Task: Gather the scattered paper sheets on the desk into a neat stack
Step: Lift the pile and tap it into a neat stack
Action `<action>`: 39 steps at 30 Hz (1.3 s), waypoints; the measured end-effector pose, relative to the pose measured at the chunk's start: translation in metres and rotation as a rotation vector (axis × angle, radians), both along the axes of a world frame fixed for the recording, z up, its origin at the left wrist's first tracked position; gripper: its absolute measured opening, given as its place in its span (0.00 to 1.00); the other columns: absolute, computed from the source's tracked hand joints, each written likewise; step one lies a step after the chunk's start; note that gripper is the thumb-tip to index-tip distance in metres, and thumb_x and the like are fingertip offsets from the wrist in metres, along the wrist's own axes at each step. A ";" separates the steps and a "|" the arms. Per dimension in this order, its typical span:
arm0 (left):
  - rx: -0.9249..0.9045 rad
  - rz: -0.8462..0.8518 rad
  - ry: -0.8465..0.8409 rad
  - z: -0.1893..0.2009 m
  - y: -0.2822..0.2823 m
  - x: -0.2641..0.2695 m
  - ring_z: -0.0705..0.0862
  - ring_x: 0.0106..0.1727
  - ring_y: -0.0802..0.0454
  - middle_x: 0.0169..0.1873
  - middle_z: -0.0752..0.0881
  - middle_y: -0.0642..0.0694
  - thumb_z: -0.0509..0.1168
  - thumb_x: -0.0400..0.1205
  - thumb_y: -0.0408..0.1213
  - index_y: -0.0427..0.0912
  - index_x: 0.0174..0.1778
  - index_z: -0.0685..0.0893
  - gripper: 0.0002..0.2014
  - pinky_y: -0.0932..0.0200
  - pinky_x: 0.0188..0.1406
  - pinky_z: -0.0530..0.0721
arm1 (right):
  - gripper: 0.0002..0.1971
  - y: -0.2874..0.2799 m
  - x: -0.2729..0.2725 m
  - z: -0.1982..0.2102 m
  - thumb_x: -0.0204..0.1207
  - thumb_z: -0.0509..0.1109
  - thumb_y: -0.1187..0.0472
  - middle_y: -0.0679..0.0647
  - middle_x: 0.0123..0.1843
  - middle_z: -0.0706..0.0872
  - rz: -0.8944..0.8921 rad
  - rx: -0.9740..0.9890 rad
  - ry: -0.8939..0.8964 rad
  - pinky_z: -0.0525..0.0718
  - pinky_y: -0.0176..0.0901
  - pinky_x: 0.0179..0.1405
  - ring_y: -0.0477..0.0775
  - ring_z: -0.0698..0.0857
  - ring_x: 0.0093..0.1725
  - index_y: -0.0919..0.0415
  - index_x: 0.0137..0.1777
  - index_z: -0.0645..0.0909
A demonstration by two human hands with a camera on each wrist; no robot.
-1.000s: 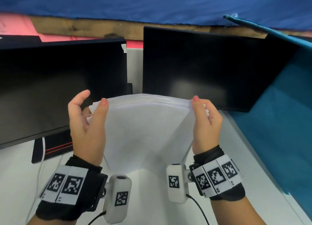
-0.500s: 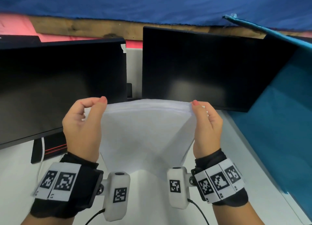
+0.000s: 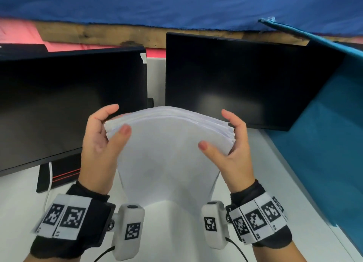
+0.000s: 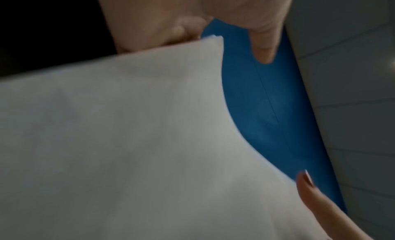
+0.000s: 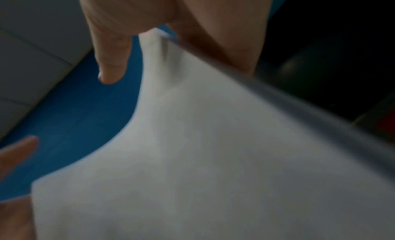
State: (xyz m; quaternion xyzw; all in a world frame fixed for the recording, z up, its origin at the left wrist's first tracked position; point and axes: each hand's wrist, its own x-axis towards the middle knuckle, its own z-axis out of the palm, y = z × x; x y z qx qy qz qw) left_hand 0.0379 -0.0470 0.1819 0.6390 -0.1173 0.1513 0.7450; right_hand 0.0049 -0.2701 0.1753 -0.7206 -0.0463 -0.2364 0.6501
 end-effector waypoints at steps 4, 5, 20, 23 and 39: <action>0.185 -0.034 0.069 -0.034 0.015 0.002 0.87 0.53 0.58 0.50 0.89 0.58 0.79 0.54 0.50 0.55 0.60 0.81 0.35 0.66 0.44 0.87 | 0.24 -0.011 0.007 -0.033 0.62 0.78 0.74 0.46 0.50 0.87 0.103 0.059 0.314 0.83 0.32 0.44 0.34 0.87 0.46 0.56 0.56 0.79; 0.149 -0.029 0.128 -0.041 0.010 0.002 0.89 0.49 0.61 0.46 0.91 0.58 0.81 0.54 0.48 0.54 0.53 0.85 0.29 0.66 0.43 0.87 | 0.18 -0.009 0.007 -0.040 0.64 0.77 0.75 0.45 0.44 0.89 0.102 0.064 0.366 0.83 0.33 0.41 0.34 0.88 0.41 0.54 0.49 0.81; 0.151 -0.014 -0.014 -0.030 0.006 -0.007 0.84 0.60 0.54 0.57 0.84 0.52 0.78 0.55 0.53 0.57 0.60 0.77 0.36 0.64 0.50 0.86 | 0.29 0.007 -0.004 -0.030 0.53 0.79 0.52 0.40 0.54 0.87 0.002 0.133 0.089 0.83 0.30 0.49 0.41 0.85 0.56 0.42 0.57 0.76; 0.059 -0.045 0.046 -0.037 0.011 -0.006 0.87 0.53 0.58 0.50 0.88 0.56 0.79 0.54 0.57 0.58 0.55 0.79 0.34 0.67 0.43 0.86 | 0.31 0.002 -0.005 -0.035 0.54 0.80 0.53 0.44 0.56 0.85 -0.044 0.143 0.078 0.83 0.32 0.50 0.43 0.85 0.57 0.42 0.59 0.74; 0.095 0.081 -0.015 -0.038 -0.003 -0.006 0.86 0.48 0.67 0.45 0.87 0.68 0.68 0.68 0.40 0.60 0.51 0.78 0.17 0.71 0.42 0.85 | 0.19 0.009 -0.003 -0.035 0.72 0.69 0.67 0.41 0.52 0.85 -0.060 0.087 0.047 0.81 0.27 0.48 0.34 0.85 0.51 0.45 0.57 0.75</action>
